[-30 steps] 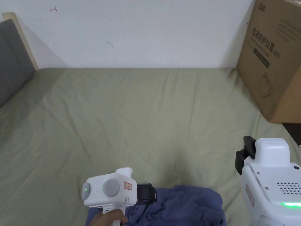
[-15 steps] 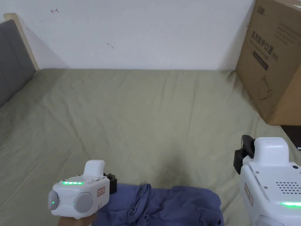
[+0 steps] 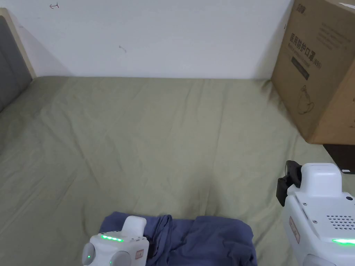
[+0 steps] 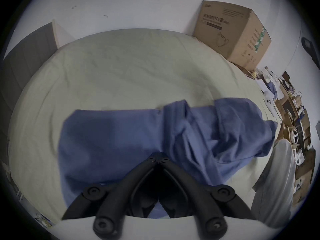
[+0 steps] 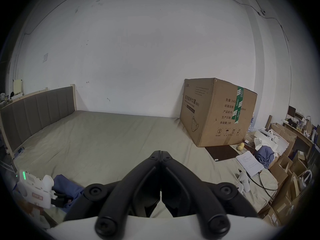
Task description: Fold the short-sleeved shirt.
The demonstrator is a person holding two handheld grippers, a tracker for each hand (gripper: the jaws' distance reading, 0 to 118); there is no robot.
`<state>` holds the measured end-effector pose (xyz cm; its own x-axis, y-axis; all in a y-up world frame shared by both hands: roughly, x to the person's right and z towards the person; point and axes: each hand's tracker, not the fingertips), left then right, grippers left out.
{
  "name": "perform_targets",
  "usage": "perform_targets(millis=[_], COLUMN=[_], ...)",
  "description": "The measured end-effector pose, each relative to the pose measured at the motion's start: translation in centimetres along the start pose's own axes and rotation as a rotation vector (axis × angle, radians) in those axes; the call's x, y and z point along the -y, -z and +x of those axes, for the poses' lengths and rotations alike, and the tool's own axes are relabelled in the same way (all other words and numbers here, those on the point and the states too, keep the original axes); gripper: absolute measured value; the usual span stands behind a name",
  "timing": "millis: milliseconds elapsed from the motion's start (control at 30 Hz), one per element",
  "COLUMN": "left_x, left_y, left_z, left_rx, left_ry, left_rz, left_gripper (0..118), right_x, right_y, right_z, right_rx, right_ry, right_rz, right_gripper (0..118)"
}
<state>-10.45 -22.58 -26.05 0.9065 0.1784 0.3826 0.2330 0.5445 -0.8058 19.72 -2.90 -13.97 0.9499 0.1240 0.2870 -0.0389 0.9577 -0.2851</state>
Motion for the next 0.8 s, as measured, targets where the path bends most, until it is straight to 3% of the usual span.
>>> perform_targets(millis=[367, 633, 800], left_x=[-0.2, -5.2, -5.5], left_y=[0.0, -8.6, -9.4], left_z=[3.1, -4.1, -11.2], left_rx=[0.057, 0.256, 0.327], left_ry=[-0.003, -0.207, -0.424], left_rz=[0.016, 0.189, 0.126], left_gripper=[0, 0, 3], right_x=[0.1, -0.6, -0.7], right_y=[-0.2, -0.2, 0.1], right_z=[0.3, -0.8, -1.7], right_rx=[0.011, -0.014, -0.03], right_ry=[-0.003, -0.008, -0.012], right_rz=[-0.004, 0.015, 0.015], right_gripper=[0, 0, 0])
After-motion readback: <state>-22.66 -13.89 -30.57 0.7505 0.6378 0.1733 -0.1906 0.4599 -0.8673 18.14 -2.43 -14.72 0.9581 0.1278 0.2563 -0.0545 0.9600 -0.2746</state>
